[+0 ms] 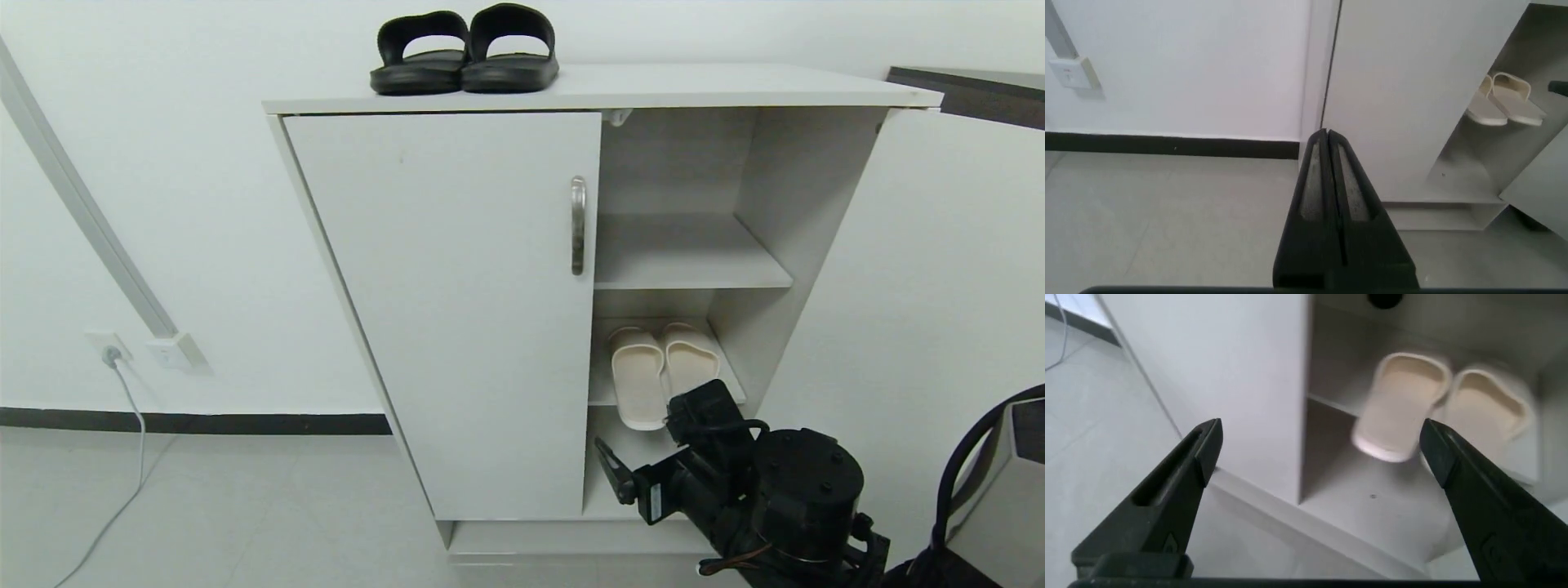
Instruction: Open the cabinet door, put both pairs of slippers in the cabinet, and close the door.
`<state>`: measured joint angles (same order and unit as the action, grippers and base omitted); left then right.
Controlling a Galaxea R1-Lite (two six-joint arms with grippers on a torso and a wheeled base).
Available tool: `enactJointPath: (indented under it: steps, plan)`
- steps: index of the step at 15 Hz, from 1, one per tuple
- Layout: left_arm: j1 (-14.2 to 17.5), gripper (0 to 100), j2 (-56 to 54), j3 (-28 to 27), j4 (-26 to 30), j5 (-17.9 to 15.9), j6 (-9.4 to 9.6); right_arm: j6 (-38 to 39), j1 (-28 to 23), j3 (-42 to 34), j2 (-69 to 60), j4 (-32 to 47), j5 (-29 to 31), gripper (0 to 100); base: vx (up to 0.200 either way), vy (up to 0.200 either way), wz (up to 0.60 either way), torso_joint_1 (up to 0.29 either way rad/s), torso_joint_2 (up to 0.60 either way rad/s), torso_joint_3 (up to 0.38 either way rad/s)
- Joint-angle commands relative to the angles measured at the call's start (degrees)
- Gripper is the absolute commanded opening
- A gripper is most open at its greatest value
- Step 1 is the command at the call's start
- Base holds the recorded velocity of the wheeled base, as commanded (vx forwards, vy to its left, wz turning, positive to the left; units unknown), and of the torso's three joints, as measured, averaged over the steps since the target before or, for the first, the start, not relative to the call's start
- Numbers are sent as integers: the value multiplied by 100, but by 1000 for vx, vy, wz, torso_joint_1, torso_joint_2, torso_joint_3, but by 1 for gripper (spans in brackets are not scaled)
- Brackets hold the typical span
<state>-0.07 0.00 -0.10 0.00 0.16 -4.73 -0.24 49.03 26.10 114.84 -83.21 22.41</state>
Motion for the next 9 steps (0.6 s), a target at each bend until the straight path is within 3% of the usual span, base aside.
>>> enactJointPath:
  steps: [1,8,9]
  plan:
    - [-1,0,9,1,0,2,-2,-2,10,0,21,-11,1,100,0,200,0,7,2,2]
    - [-1,0,9,1,0,2,-2,-2,10,0,39,-11,-8,100,0,200,0,2,2,3]
    - [-1,0,9,1,0,2,-2,-2,10,0,39,-11,1,100,0,0,0,0,0,0]
